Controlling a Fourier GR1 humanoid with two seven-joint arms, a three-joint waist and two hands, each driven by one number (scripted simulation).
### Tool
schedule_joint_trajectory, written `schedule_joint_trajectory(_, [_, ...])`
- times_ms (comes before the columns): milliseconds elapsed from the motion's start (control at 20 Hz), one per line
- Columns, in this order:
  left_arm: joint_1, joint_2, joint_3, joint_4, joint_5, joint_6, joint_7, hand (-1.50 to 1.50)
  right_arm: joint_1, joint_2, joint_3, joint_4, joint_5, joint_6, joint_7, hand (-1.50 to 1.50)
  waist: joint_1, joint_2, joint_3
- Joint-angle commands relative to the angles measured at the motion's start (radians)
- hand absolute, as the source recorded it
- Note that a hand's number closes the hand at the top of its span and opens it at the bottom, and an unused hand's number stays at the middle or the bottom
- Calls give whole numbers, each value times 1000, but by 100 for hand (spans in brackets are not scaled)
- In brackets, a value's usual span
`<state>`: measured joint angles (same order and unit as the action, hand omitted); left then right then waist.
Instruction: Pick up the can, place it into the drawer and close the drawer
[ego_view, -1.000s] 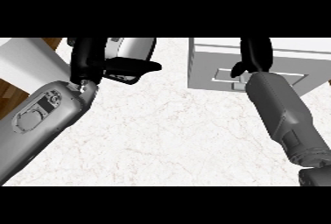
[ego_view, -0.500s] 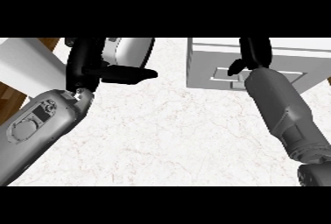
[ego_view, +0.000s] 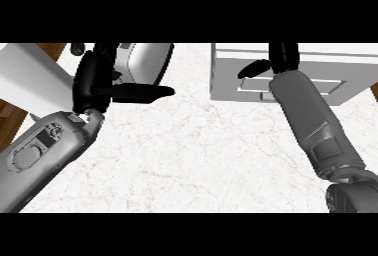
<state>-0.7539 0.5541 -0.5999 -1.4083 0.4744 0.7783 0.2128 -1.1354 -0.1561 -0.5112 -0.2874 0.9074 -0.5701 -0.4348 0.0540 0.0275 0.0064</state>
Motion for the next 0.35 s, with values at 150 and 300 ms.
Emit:
schedule_joint_trajectory(150, [19, 13, 34, 3, -6, -10, 6, -150, -80, 67, -165, -31, -213, 78, -45, -150, -2, -10, -4])
schedule_joint_trajectory(300, [5, 12, 39, -13, -23, 2, 47, -150, -103, 20, -172, -14, -225, 120, -39, -150, -5, -12, -4])
